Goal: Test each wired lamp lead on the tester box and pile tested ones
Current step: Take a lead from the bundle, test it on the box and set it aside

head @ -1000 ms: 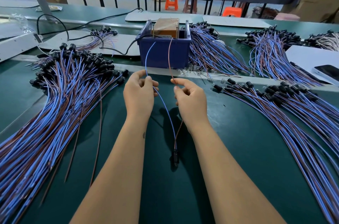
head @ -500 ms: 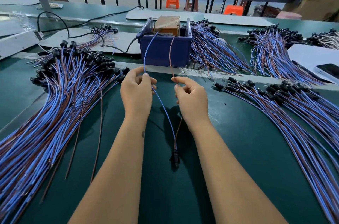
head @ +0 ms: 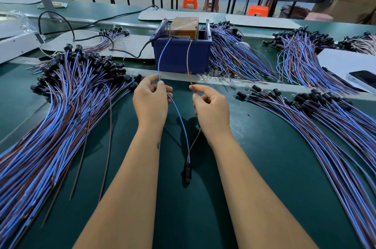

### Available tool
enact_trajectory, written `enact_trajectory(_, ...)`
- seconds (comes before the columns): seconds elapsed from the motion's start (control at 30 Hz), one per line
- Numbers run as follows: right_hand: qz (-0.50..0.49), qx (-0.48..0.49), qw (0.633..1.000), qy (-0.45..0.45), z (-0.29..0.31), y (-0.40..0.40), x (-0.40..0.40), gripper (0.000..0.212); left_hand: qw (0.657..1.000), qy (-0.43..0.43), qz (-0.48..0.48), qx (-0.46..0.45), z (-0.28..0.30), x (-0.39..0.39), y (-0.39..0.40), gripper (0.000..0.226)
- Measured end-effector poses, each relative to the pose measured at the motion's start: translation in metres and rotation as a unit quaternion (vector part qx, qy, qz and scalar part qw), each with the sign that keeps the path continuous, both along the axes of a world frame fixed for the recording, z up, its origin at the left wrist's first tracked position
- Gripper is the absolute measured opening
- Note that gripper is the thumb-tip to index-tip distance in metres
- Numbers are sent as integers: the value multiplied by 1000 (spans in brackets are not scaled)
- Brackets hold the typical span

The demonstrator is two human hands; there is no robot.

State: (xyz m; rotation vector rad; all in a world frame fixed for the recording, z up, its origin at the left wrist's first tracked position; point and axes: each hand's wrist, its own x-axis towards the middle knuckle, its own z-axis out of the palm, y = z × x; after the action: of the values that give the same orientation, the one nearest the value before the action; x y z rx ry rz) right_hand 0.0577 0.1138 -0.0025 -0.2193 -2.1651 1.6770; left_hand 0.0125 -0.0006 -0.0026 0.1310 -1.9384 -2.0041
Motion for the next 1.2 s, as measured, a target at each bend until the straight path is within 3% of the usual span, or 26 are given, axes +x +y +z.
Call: enact_trajectory(1.2,-31,6,999,11,1,2,2,26,1000,-14,-5,5,-1,-2,1,21)
